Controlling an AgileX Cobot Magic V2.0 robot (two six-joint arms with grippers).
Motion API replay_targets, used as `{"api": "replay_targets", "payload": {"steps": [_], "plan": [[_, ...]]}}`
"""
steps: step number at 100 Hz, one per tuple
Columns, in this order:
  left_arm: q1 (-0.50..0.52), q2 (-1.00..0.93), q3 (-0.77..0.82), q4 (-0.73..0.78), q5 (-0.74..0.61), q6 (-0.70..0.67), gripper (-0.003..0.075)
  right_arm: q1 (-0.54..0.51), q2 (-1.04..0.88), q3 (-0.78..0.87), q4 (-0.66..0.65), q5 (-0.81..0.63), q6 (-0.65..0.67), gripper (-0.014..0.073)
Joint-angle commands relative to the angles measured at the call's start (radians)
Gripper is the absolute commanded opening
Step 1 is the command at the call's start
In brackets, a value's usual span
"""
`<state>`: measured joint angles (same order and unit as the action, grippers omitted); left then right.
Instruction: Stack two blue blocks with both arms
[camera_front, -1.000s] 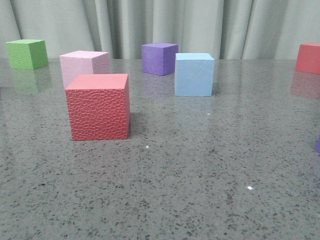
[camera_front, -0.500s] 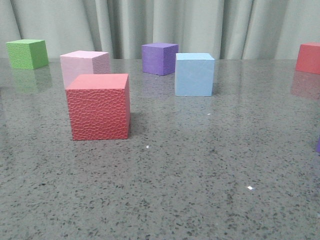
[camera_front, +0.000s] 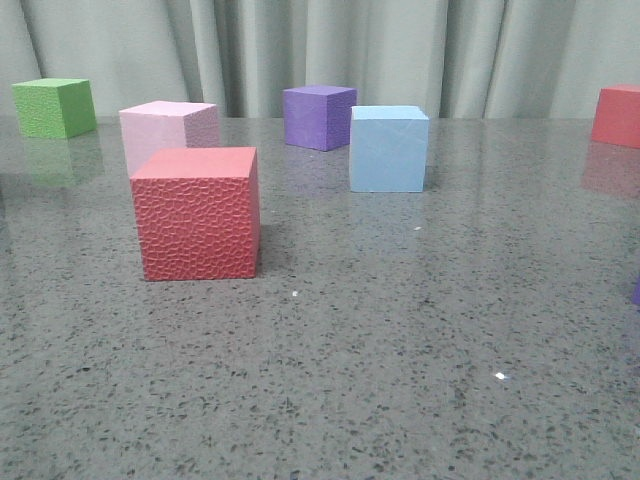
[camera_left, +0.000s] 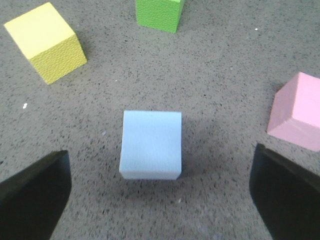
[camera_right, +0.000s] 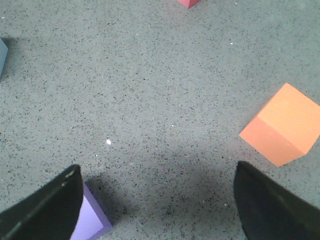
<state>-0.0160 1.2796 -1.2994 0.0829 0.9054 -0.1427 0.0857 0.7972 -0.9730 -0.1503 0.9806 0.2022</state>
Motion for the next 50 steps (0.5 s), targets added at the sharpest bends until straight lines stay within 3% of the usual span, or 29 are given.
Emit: {"api": "replay_targets", "payload": {"steps": [1,50], "plan": [[0.0,0.039,-0.073,0.0,-0.038,0.01,0.069,-0.007,-0.004,-0.023,-0.024,-0.063,-0.007,0.0609],[0.0,0.229,-0.145,0.021,-0.031,0.028,0.069,-0.007,-0.004,-0.023,-0.023,-0.066,-0.007,0.0609]]}}
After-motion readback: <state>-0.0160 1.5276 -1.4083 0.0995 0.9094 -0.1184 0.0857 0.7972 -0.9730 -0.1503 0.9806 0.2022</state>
